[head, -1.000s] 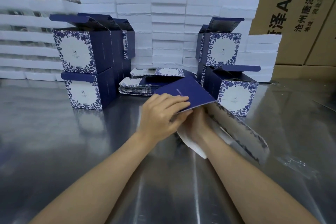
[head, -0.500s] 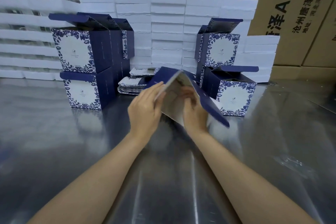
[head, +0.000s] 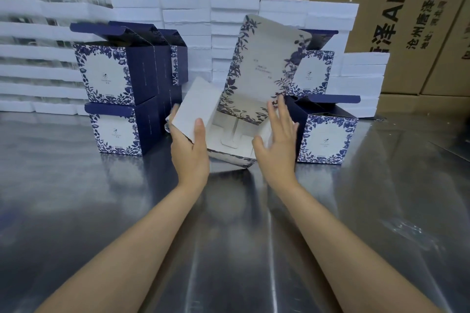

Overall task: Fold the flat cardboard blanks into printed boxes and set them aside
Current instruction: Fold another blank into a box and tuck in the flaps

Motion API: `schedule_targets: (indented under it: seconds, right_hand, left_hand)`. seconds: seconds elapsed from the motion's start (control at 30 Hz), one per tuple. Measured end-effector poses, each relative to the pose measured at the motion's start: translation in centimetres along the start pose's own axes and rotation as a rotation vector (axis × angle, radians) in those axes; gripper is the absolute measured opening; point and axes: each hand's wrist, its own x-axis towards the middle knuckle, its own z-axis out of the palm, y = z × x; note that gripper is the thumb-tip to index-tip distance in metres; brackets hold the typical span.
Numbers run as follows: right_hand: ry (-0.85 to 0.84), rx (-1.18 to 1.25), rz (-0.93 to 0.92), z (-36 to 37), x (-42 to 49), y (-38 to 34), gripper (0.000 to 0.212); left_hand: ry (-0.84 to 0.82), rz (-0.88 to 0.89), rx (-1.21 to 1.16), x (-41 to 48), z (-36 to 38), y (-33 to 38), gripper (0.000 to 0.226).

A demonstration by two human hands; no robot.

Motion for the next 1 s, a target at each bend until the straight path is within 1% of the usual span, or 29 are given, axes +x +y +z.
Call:
schedule_targets:
  seconds: [0.07, 0.1, 0.13, 0.2, 0.27, 0.33, 0.37, 0.43, 0.47, 0.53, 0.6, 0.63, 0.67, 0.7, 0.73, 0.77, 0.83, 0.93, 1.0]
  right_hand:
    - [-0.055, 0.234, 0.055, -0.2, 0.2, -0.4, 0.078]
    - [-0.074, 0.348, 0.094, -0.4, 0.3, -0.7, 0.080]
    - [-0.089, 0.440, 0.128, -0.4, 0.4, -1.0, 0.081]
    - [-0.106, 0.545, 0.175, -0.4, 0.5, -1.3, 0.078]
    - [-0.118, 0.593, 0.193, -0.4, 0.5, -1.3, 0.073]
    - [-0.137, 0.615, 0.207, -0.5, 0.7, -1.1, 0.072]
    - [-0.148, 0.625, 0.214, -0.5, 0.8, -1.0, 0.071]
    - [-0.165, 0.649, 0.245, -0.5, 1.2, -0.7, 0.070]
    - [-0.169, 0.660, 0.265, -0.6, 1.4, -0.5, 0.069]
    - [-0.163, 0.683, 0.296, -0.7, 1.6, -0.1, 0.069]
    - [-0.160, 0.709, 0.325, -0.9, 1.8, 0.3, 0.069]
    - [-0.163, 0.715, 0.334, -1.0, 1.8, 0.5, 0.069]
    - [-0.171, 0.713, 0.337, -1.0, 1.8, 0.6, 0.070]
    - [-0.181, 0.707, 0.334, -1.0, 1.7, 0.6, 0.072]
    - [-0.189, 0.696, 0.333, -0.9, 1.6, 0.7, 0.075]
    - [-0.195, 0.687, 0.336, -0.8, 1.4, 0.7, 0.076]
    - [-0.191, 0.694, 0.346, -0.4, 1.2, 1.1, 0.071]
    - [-0.174, 0.761, 0.449, 0.2, 1.5, 2.0, 0.055]
    - [-0.176, 0.787, 0.525, 0.4, 1.5, 2.5, 0.053]
  left_hand:
    - [0.015, 0.031, -0.008, 0.0, -0.2, 0.1, 0.067]
    - [0.020, 0.036, -0.003, 0.1, -0.2, 0.0, 0.071]
    - [0.017, 0.038, 0.016, 0.2, -0.3, -0.2, 0.070]
    - [-0.027, 0.012, 0.064, 0.5, -0.3, -0.4, 0.054]
    - [-0.086, -0.089, 0.048, 0.9, -0.3, -0.5, 0.037]
    - [-0.147, -0.157, 0.077, 0.7, -0.3, -0.1, 0.027]
    - [-0.173, -0.143, 0.107, 0.5, -0.4, 0.3, 0.027]
    - [-0.207, -0.063, 0.117, 0.4, -0.7, 0.7, 0.032]
    - [-0.260, -0.043, 0.112, 0.5, -0.8, 0.6, 0.031]
    - [-0.401, -0.105, 0.055, 0.5, -0.8, 0.4, 0.031]
    - [-0.473, -0.247, -0.014, 0.4, -0.4, 0.7, 0.026]
    - [-0.491, -0.295, -0.033, 0.4, -0.2, 0.6, 0.027]
    - [-0.512, -0.300, -0.054, 0.4, 0.0, 0.6, 0.039]
    - [-0.546, -0.276, -0.063, 0.3, 0.1, 0.6, 0.055]
    - [-0.578, -0.243, -0.071, 0.3, 0.1, 0.7, 0.065]
    - [-0.594, -0.222, -0.081, 0.3, 0.2, 0.7, 0.068]
    - [-0.604, -0.242, -0.089, 0.5, 0.2, 0.5, 0.064]
    - [-0.584, -0.375, -0.084, 0.3, 0.7, 0.3, 0.055]
    - [-0.568, -0.481, -0.094, 0.2, 1.0, 0.5, 0.069]
